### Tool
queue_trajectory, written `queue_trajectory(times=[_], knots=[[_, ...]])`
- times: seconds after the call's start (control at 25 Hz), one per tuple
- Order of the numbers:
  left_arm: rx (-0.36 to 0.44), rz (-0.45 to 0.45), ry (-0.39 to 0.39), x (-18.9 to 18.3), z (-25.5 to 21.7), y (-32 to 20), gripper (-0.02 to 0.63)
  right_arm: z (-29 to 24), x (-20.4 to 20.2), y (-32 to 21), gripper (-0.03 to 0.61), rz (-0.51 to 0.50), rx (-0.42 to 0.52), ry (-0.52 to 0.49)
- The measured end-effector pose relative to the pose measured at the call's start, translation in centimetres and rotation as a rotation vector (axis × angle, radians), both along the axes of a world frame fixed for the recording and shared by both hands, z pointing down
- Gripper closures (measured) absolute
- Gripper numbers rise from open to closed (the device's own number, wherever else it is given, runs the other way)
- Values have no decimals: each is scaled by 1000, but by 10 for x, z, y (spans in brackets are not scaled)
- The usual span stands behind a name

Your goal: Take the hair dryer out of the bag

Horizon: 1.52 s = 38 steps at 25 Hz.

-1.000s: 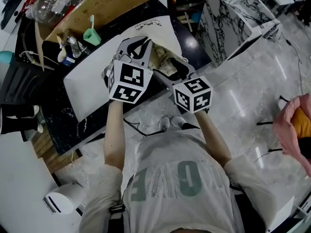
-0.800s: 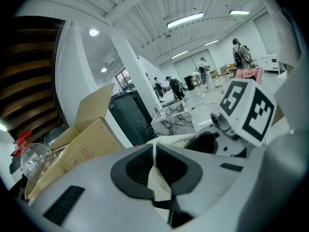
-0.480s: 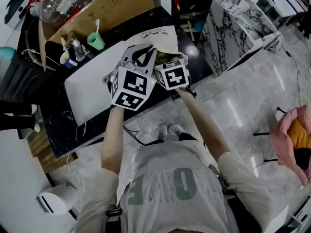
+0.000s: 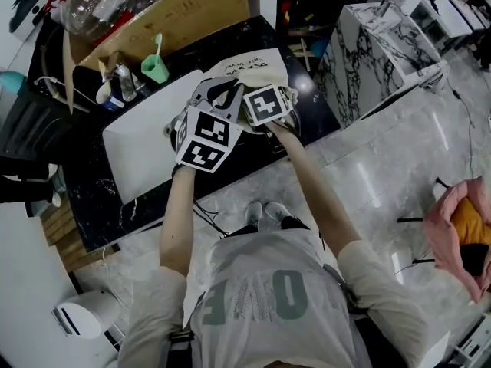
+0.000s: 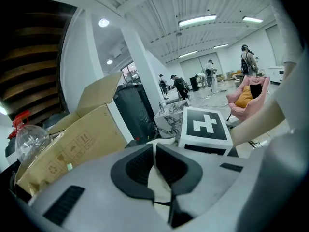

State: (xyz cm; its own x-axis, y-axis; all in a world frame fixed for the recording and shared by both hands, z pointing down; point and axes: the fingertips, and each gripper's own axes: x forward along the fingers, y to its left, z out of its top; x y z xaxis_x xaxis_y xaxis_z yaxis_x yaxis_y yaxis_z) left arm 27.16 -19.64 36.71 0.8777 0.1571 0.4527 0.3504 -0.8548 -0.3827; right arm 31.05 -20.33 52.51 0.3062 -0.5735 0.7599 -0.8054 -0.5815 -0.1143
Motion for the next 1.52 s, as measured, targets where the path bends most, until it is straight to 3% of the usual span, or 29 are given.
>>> queue_trajectory(times=[0.12, 0.2, 0.56, 1.12, 1.52], knots=[[7, -25, -30, 5, 13, -15, 572, 16, 4, 6, 252, -10, -138, -49], [-15, -37, -33, 8, 18, -23, 572, 18, 7, 4, 275, -16, -165, -48], [-35, -44, -32, 12, 20, -27, 572, 14, 19, 0, 345, 31, -152, -29], [22, -25, -43, 11, 23, -10, 572, 3, 17, 12, 351, 20, -103, 10], [77, -33, -12, 14, 27, 5, 572, -11, -21, 43, 350, 43, -31, -19]])
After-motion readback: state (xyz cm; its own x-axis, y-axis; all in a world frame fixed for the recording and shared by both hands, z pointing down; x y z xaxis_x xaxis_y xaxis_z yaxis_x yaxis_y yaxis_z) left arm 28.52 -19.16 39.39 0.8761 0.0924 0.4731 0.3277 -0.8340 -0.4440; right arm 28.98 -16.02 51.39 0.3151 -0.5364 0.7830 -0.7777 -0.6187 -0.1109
